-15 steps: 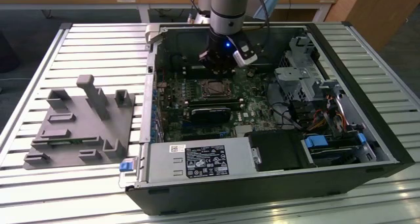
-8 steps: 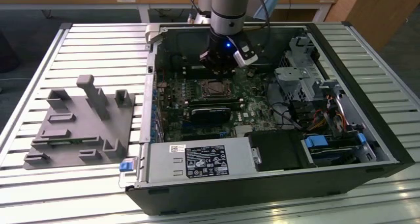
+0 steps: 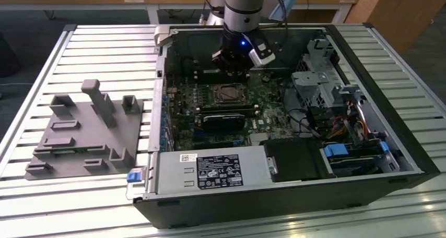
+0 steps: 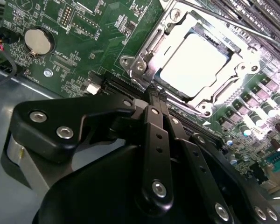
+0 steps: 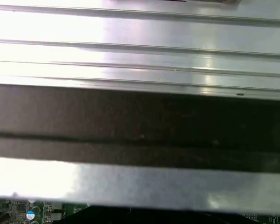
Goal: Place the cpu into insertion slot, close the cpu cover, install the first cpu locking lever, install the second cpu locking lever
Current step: 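Install the first cpu locking lever, then install the second cpu locking lever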
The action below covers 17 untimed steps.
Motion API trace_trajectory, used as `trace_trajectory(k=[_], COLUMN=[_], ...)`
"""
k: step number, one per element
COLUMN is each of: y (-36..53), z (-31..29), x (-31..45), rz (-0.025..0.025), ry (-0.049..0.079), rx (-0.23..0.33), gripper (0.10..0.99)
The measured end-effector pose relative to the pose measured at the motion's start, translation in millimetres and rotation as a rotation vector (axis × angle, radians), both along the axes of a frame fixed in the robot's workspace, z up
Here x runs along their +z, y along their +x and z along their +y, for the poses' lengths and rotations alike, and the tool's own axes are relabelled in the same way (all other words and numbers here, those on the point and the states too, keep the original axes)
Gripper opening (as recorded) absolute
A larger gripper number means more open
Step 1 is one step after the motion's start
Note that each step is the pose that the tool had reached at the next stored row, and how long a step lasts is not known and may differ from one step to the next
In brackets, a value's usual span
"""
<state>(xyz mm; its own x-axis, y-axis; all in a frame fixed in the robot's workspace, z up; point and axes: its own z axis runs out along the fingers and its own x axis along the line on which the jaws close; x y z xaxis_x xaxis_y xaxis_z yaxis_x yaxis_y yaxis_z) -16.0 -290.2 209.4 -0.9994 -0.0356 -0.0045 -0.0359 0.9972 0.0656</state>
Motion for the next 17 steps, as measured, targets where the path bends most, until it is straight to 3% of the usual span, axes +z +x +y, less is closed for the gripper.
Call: trace_trajectory(k=[17], y=[2.5], z=[-2.7], x=[0.1], rz=[0.0], ry=[0.0], rx=[0.0], gripper=[0.106])
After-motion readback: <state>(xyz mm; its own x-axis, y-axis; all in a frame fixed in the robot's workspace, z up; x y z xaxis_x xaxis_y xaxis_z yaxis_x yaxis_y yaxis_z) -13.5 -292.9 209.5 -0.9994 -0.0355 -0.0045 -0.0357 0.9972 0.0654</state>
